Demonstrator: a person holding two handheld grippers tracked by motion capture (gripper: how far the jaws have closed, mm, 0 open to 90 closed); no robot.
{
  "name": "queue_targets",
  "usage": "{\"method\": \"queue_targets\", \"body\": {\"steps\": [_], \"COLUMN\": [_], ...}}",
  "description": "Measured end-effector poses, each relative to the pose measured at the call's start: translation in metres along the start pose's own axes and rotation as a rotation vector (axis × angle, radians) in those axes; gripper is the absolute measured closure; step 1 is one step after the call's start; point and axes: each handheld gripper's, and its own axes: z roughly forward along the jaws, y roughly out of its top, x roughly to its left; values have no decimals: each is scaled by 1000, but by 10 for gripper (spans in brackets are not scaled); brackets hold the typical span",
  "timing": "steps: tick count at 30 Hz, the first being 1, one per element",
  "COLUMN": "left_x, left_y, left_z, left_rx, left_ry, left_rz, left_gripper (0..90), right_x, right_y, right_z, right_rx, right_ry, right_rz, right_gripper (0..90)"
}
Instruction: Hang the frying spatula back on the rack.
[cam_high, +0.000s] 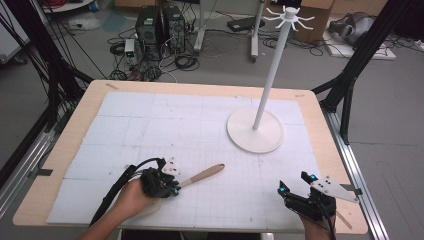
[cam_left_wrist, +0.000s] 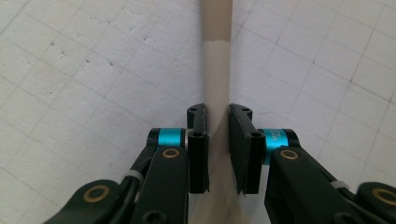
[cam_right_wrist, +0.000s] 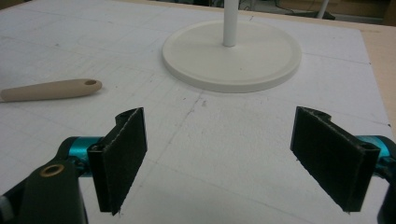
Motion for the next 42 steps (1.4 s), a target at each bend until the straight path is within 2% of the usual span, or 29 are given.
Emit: {"method": "queue_targets", "body": {"steps": [8, 13, 17, 21, 25, 27, 29, 30, 32, 35, 36, 40, 42], "left_x": [4, 6, 8, 12, 15, 15, 14, 13, 12, 9, 9, 7, 6], "left_y": [-2, -3, -5, -7, -9, -10, -10, -10, -11, -11, -11, -10, -9], "left_z": [-2, -9, -21, -32, -42, -45, -49, -50, -51, -56, -56, -60, -61], "left_rx": [-16, -70, -145, -208, -272, -305, -342, -356, -384, -460, -460, -524, -547], "left_ry": [-20, -14, 4, 8, 18, 27, 54, 67, 87, 114, 114, 134, 142], "left_rz": [-25, -53, -78, -99, -112, -121, -120, -116, -116, -135, -135, -157, -160], "left_gripper": [778, 778, 778, 778, 777, 777, 777, 777, 777, 777, 777, 777, 777], "right_x": [-1, -1, 1, 4, 9, 12, 15, 20, 21, 30, 30, 39, 44], "right_y": [0, 0, 0, 1, 3, 5, 7, 11, 12, 20, 20, 27, 33], "right_z": [1, 1, 2, 4, 8, 10, 12, 14, 16, 21, 21, 27, 29], "right_rx": [-3, 1, 1, 3, 8, 12, 25, 18, 10, -4, -4, 16, 3], "right_ry": [3, 0, 7, 36, 64, 82, 99, 120, 125, 169, 169, 225, 251], "right_rz": [6, 5, 5, 27, 29, 16, 18, 19, 11, 7, 7, -13, -13], "right_gripper": [174, 174, 175, 174, 173, 173, 173, 173, 173, 173, 173, 173, 173]}}
